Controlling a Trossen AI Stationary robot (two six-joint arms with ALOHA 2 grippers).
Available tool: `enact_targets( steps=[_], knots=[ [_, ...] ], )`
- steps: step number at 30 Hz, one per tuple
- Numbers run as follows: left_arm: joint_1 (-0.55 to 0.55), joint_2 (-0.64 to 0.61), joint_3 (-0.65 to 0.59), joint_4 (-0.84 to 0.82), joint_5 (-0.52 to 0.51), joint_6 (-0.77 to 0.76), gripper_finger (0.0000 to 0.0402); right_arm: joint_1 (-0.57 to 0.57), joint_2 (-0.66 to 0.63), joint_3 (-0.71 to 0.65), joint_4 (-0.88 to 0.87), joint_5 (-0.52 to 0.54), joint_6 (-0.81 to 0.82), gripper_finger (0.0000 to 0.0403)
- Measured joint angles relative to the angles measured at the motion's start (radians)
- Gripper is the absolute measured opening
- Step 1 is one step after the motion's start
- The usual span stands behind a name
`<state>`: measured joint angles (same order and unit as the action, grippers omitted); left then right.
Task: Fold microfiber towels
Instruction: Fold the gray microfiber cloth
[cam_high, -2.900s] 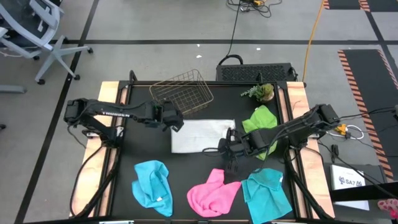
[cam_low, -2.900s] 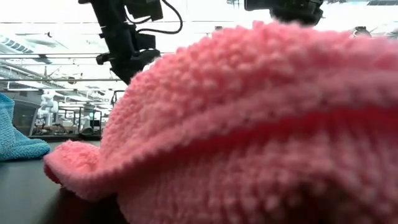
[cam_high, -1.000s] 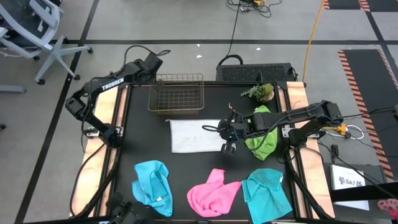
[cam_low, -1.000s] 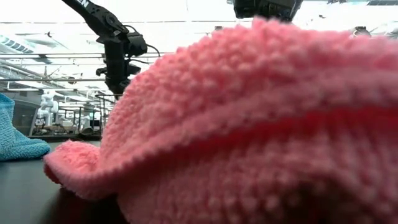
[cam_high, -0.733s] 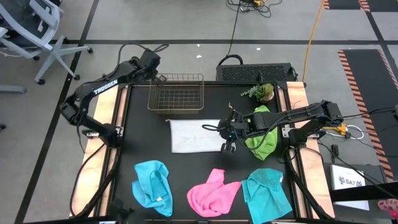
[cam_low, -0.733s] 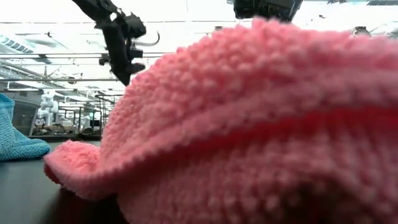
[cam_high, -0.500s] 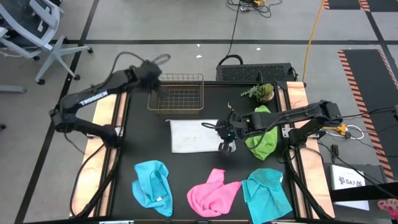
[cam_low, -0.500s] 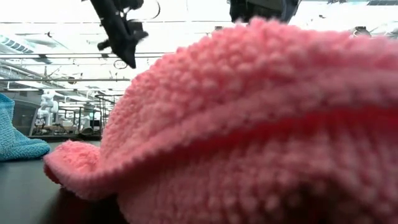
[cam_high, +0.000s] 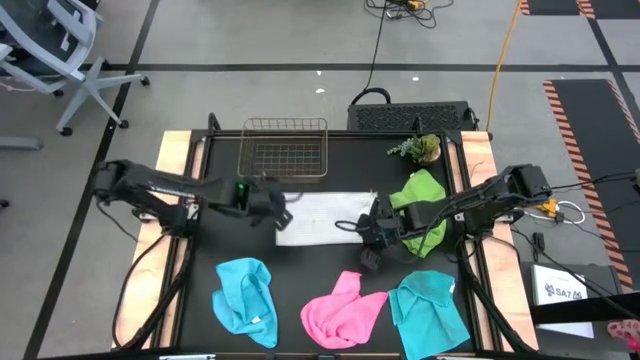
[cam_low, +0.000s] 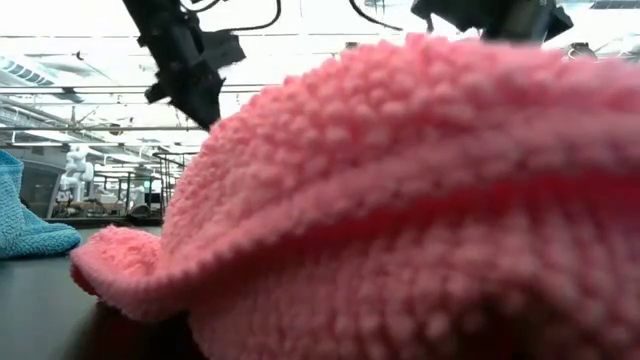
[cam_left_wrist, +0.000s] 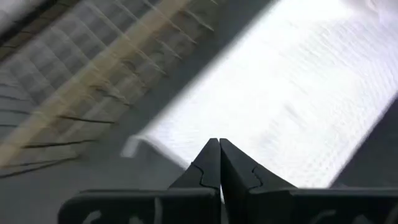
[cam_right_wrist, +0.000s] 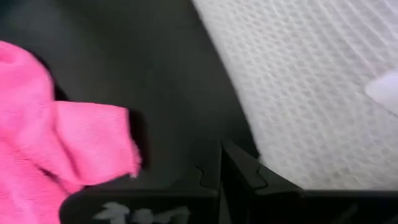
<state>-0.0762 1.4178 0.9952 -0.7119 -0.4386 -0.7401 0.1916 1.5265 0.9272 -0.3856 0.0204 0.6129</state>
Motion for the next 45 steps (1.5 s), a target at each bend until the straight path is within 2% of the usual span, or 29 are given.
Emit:
enact_targets(
  steps=[9, 18, 26, 30, 35, 40, 45],
  knots=[
    [-0.119, 0.219, -0.028, 0.067, 0.019, 0.065, 0.0000, 0.013, -0.066, 0.021, -0.008, 0.015, -0.022, 0.0000],
    [-0.111, 0.385, -0.022, 0.123, 0.024, 0.049, 0.0000, 0.013, -0.160, 0.022, -0.015, 0.057, -0.004, 0.0000],
    [-0.130, 0.394, -0.023, 0.082, 0.045, -0.012, 0.0001, 0.022, -0.177, 0.022, -0.117, 0.049, 0.034, 0.0000],
    [-0.136, 0.377, -0.025, 0.077, 0.061, -0.026, 0.0001, 0.041, -0.177, 0.019, -0.211, -0.006, 0.087, 0.0000],
    [-0.133, 0.377, -0.022, 0.075, 0.061, -0.026, 0.0002, 0.084, -0.177, -0.012, -0.208, -0.023, 0.103, 0.0000],
    [-0.133, 0.377, -0.022, 0.075, 0.060, -0.025, 0.0001, 0.095, -0.176, -0.054, -0.161, -0.024, -0.001, 0.0004],
    [-0.133, 0.378, -0.022, 0.078, 0.057, -0.025, 0.0001, 0.078, -0.143, -0.058, -0.150, -0.024, -0.180, 0.0033]
  ],
)
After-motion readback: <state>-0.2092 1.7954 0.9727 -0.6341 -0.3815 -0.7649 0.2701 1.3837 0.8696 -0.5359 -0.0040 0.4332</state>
